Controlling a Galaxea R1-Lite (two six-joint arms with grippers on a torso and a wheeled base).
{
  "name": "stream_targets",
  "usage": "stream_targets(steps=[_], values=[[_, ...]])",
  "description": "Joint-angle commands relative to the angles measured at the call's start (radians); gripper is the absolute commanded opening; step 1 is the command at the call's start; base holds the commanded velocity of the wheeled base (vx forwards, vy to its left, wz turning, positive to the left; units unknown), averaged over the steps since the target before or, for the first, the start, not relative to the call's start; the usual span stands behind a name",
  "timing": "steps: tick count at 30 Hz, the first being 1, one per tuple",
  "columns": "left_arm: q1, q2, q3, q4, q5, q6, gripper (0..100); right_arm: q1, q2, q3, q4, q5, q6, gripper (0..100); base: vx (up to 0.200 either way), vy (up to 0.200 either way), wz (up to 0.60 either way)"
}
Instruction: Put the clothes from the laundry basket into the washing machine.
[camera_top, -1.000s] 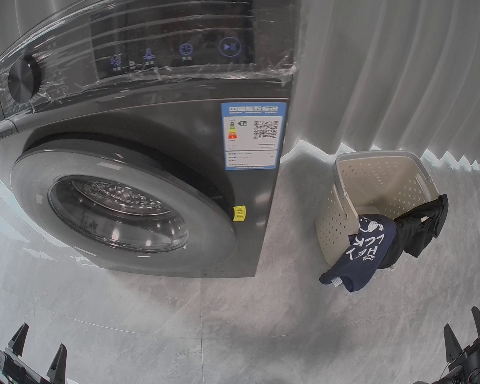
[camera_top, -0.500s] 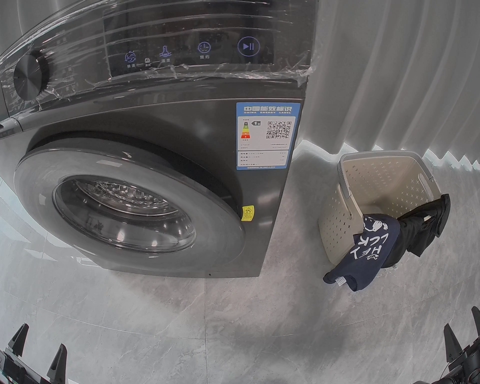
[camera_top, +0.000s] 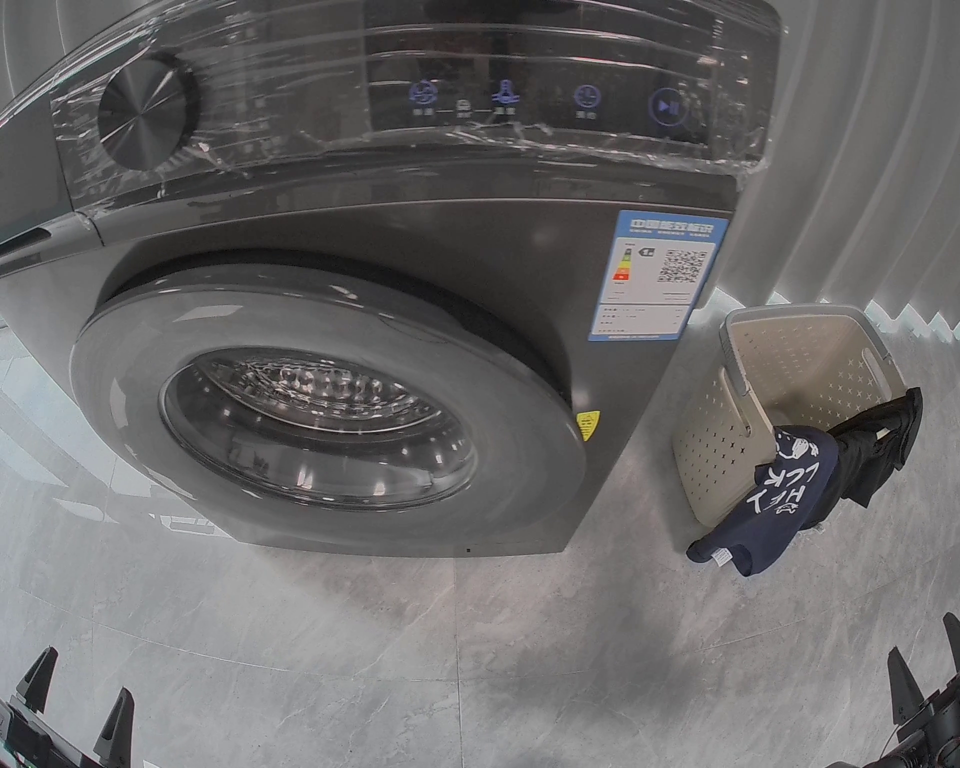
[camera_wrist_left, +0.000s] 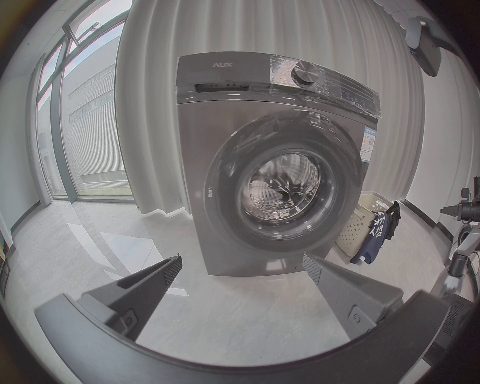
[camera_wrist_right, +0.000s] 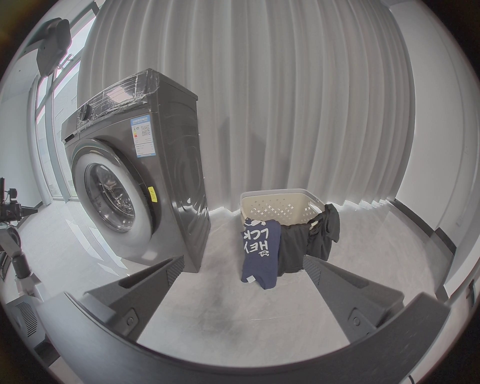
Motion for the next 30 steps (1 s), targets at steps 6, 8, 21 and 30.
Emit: stream_targets(steps=[6, 8, 21, 30], values=[[0.0, -0.018, 0.018, 0.0, 0.001, 0.0, 100, 0.0, -0.016, 0.018, 0.0, 0.0, -0.001, 100, 0.0, 0.1, 0.0], [0.0, -0.018, 0.018, 0.001, 0.0, 0.0, 100, 0.0, -0.016, 0.018, 0.0, 0.0, -0.001, 100, 0.0, 0.0, 0.0], [0.0, -0.018, 0.018, 0.0, 0.001, 0.0, 100, 0.0, -0.016, 0.018, 0.0, 0.0, -0.001, 100, 0.092, 0.0, 0.0], [0.0, -0.018, 0.018, 0.0, 0.001, 0.0, 100, 0.0, -0.016, 0.018, 0.0, 0.0, -0.001, 100, 0.0, 0.067, 0.0]])
